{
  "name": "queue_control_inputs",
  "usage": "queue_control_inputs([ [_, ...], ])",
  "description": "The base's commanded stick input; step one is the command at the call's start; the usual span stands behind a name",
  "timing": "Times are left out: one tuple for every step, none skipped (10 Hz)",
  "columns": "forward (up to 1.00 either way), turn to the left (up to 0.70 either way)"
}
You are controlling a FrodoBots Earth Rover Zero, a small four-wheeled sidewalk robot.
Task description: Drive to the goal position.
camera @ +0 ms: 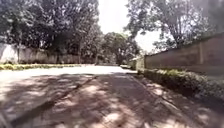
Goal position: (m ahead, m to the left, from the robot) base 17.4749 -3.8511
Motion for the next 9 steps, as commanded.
queue_control_inputs([
  [0.70,0.00],
  [0.70,0.00],
  [0.70,0.00],
  [0.70,0.00],
  [0.70,0.00],
  [0.70,0.00],
  [0.70,0.00],
  [0.70,0.00],
  [0.70,0.00],
])
